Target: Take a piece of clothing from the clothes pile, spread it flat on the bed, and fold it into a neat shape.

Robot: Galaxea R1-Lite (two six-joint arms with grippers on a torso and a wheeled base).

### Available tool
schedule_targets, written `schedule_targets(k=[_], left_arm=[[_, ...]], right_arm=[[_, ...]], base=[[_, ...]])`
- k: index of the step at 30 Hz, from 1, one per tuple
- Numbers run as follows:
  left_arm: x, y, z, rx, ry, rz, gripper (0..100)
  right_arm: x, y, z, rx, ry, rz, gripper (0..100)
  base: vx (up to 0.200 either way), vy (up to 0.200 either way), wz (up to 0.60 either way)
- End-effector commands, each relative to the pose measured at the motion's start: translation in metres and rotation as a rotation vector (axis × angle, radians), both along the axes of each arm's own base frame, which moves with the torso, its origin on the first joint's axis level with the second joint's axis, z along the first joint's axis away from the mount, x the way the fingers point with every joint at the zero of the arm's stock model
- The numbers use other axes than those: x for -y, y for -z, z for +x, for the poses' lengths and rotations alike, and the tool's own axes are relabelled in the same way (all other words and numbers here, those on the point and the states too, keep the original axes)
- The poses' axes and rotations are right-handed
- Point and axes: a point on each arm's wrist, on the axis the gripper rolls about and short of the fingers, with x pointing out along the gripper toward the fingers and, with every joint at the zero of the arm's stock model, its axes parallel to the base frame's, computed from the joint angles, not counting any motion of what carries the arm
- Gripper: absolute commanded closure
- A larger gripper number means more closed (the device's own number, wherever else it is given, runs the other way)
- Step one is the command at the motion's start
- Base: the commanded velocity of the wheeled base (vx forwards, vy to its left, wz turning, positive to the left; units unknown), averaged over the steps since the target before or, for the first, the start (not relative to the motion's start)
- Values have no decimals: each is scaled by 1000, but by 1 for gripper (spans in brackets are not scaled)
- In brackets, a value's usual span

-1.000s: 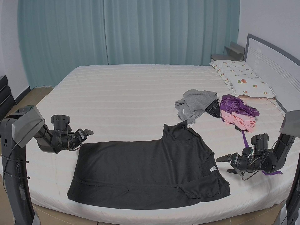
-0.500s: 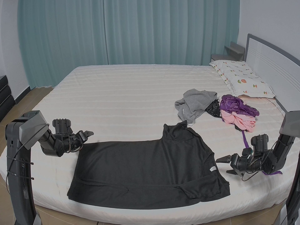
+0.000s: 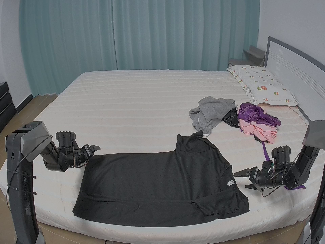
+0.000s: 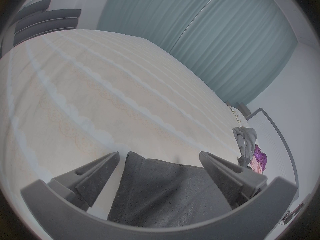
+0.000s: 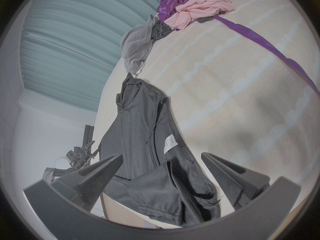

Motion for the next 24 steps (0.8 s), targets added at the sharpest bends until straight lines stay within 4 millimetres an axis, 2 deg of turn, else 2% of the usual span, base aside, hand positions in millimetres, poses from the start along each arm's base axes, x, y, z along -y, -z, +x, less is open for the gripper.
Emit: schedule_targets(k=[1, 2, 3, 8, 13, 17, 24], left_arm=[[1, 1, 0, 1, 1, 0, 0], [1, 1, 0, 1, 1, 0, 0], [0, 1, 1, 2, -1, -1, 100], [-6, 2, 0, 0, -19, -1, 100], [-12, 0, -3, -6, -68, 13, 100], [-11, -5, -4, -6, -122, -9, 100], [-10, -12, -7, -9, -149, -51, 100]], right_arm=[[0, 1, 0, -1, 0, -1, 0], [0, 1, 0, -1, 0, -1, 0], [0, 1, 0, -2, -1, -2, 0], [-1, -1, 4, 16, -2, -2, 0], [-18, -8, 20, 79, -23, -41, 0], [-32, -1, 50, 132, 5, -118, 0], [-57, -6, 109, 188, 0, -154, 0]], base=[[0, 0, 0], [0, 0, 0], [0, 0, 0], [0, 0, 0], [0, 0, 0], [0, 0, 0], [0, 0, 0]])
